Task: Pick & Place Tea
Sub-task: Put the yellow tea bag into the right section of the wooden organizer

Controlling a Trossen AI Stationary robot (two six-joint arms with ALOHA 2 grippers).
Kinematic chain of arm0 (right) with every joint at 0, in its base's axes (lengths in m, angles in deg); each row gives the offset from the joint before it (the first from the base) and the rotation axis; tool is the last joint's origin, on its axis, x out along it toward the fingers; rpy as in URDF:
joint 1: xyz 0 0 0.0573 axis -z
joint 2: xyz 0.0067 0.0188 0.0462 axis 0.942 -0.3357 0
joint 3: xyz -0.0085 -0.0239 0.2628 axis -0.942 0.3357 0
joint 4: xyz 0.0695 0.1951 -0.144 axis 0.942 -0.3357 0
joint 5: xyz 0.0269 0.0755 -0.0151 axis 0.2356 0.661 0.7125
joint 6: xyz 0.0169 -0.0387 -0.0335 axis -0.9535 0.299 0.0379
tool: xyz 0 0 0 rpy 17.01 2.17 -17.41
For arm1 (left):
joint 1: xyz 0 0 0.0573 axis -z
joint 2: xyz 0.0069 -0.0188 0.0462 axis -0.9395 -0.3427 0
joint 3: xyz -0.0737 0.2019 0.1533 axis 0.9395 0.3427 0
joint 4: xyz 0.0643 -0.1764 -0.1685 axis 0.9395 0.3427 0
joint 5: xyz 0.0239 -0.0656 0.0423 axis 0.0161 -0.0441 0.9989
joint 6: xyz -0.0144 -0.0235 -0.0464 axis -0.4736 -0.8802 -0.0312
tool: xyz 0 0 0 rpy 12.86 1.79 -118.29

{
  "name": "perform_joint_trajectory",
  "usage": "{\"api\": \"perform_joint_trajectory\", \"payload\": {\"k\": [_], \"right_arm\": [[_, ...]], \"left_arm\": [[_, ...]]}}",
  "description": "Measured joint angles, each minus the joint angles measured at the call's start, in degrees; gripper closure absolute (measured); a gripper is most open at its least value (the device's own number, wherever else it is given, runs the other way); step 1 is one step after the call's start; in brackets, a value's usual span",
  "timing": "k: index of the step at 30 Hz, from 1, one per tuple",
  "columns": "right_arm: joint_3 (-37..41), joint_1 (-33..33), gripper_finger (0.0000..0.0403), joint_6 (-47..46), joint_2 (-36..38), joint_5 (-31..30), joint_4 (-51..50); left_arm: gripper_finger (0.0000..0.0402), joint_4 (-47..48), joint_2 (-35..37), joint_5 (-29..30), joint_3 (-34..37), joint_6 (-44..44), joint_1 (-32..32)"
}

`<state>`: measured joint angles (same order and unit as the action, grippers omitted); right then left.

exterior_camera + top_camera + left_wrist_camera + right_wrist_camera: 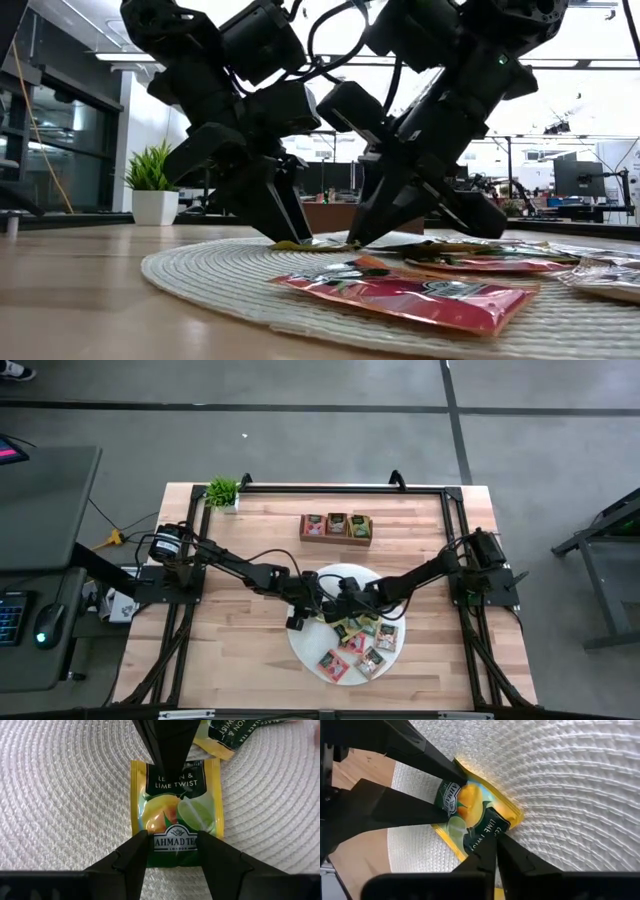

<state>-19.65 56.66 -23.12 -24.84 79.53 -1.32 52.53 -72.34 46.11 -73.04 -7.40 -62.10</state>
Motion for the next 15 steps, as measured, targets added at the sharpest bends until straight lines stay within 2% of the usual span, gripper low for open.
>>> {"api": "perform_joint_trajectory", "payload": {"k": [7,15], "right_arm": [[-0.02,0.32,0.0400,1.09,0.00,1.31,-0.56],[-0.02,0.27,0.0402,1.69,0.07,1.99,-1.55]], "left_arm": [[0.0234,1.09,3.00,0.46,0.22,2.87,-0.02],[0.0234,9.98,7.64,6.12,0.34,4.84,-0.09]]}}
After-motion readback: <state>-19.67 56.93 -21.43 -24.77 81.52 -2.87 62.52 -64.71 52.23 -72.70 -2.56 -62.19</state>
